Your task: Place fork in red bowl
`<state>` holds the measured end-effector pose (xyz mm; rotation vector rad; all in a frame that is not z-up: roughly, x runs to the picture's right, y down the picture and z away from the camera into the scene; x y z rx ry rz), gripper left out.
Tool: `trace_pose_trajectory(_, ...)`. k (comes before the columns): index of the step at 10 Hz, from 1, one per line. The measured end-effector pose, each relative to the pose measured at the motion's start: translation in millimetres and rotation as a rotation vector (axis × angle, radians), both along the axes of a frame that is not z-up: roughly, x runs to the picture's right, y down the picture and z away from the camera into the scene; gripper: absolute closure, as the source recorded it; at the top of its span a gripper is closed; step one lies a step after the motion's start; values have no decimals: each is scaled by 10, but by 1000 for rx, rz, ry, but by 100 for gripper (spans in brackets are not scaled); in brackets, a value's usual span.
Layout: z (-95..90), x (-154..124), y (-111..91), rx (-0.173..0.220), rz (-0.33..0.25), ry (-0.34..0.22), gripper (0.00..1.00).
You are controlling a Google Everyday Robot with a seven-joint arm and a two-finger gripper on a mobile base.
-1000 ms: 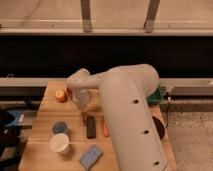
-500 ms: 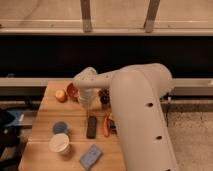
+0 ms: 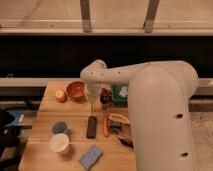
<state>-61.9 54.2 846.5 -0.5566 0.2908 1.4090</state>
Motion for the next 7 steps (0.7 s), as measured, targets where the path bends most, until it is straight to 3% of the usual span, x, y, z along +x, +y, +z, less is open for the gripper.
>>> trace_pose_trajectory(3,-116,67,-371,61,-6,-11,100)
trace_pose_trajectory(7,-108,-440,-721,98,-71,-98,100)
